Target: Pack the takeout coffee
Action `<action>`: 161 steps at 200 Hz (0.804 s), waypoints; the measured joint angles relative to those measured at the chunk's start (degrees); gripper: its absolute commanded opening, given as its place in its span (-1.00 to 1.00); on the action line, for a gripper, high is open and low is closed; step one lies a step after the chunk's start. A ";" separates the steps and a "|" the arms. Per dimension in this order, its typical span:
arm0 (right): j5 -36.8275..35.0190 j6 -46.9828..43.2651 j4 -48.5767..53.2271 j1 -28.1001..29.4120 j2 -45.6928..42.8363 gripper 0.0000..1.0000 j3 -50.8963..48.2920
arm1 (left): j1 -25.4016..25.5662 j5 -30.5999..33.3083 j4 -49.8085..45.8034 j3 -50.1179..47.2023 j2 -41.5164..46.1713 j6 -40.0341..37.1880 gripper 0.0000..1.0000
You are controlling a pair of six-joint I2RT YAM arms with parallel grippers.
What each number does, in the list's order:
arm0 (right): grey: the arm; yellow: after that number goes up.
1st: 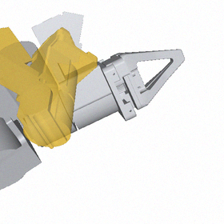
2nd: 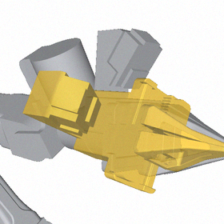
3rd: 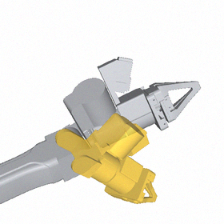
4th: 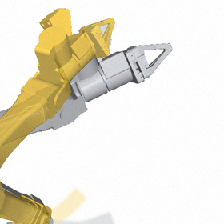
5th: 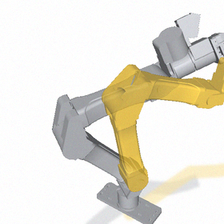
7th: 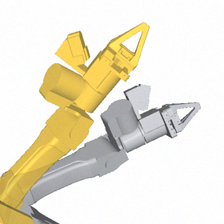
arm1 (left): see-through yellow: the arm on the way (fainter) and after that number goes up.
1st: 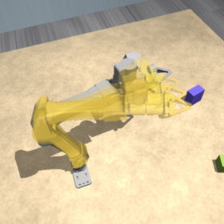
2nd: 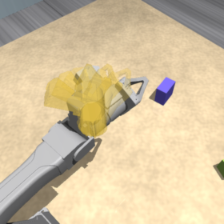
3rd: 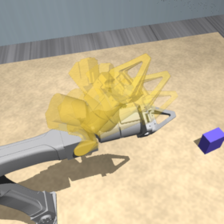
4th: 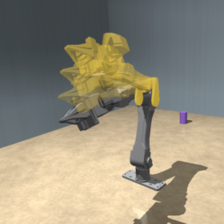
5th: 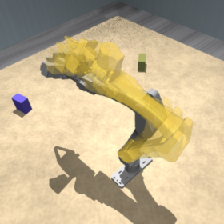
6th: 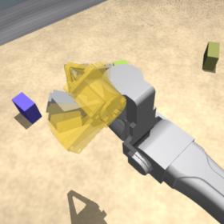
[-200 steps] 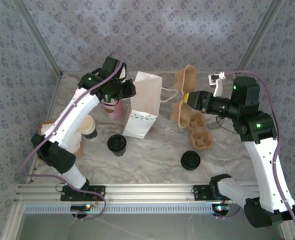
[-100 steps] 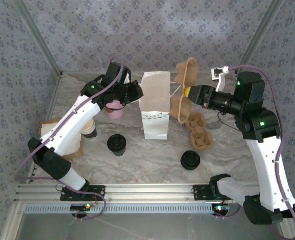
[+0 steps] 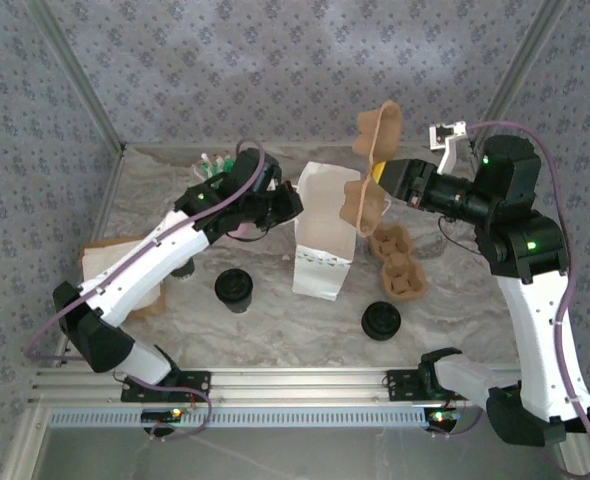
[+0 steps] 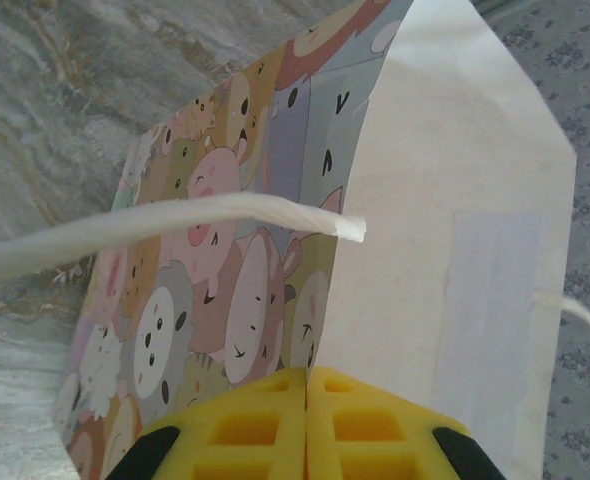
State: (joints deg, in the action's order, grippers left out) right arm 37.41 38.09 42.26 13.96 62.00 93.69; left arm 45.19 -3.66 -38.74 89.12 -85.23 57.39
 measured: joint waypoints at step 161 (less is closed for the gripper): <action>-13.55 -1.90 2.62 16.35 10.14 -0.19 -0.11 | 4.81 9.29 5.95 -12.70 11.37 8.15 -0.25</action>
State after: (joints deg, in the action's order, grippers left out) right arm 23.86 36.18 44.88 30.30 72.14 93.58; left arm 50.00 5.63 -32.80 76.42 -73.87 65.54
